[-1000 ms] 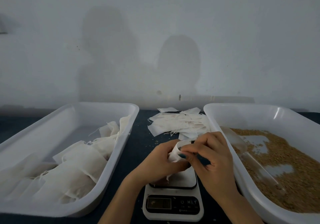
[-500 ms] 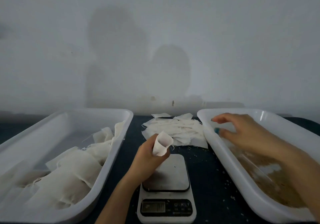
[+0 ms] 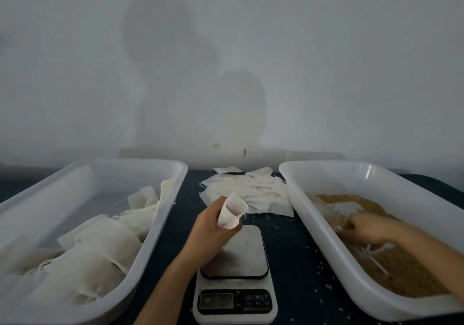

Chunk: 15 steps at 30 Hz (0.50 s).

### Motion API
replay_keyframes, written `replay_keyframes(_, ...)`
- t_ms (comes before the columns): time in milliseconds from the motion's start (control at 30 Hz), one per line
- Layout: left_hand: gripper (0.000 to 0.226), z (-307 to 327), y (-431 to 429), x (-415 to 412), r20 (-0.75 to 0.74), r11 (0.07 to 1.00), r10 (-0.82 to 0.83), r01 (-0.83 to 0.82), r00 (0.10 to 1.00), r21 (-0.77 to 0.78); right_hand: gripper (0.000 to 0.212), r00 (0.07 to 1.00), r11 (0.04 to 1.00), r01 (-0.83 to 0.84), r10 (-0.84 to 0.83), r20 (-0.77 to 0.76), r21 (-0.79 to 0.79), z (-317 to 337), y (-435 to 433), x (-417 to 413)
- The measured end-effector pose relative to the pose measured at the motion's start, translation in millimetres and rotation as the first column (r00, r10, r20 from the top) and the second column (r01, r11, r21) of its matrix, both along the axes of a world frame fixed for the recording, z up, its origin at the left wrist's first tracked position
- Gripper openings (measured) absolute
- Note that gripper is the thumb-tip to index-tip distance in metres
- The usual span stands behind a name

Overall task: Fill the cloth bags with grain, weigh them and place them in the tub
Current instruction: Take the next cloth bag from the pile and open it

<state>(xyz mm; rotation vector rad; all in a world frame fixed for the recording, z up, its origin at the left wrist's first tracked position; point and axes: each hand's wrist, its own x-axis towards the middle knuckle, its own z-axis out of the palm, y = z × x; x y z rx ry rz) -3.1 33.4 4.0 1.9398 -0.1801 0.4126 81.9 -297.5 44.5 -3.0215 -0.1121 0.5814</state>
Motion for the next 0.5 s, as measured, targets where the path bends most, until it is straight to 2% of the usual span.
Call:
replay_keyframes(100,0.015,-1,0,1,0.001,1.000,-0.003,0.003,1.000,-0.010,0.036,0.999,0.996,0.042,-0.041,-0.011,0.076,1,-4,1)
replay_keyframes(200,0.014,-2,0,1,-0.007,1.000,-0.002,0.002,1.000,-0.007,0.027,0.993,0.990,0.093,-0.099,0.060,0.104,8,-14,-1)
replay_keyframes(333,0.016,-3,1,2,-0.008,1.000,0.006,-0.006,1.000,0.014,0.021,0.969,0.980,0.114,-0.073,0.237,-0.164,20,-44,-1)
replay_keyframes(400,0.017,-4,1,3,-0.003,1.000,0.012,-0.012,1.000,0.021,0.014,0.964,0.942,0.153,-0.075,0.254,-0.300,21,-60,-7)
replay_keyframes(500,0.016,-5,1,4,-0.004,1.000,0.008,-0.008,1.000,0.024,0.013,0.972,0.923,0.122,-0.037,0.231,-0.366,19,-72,-20)
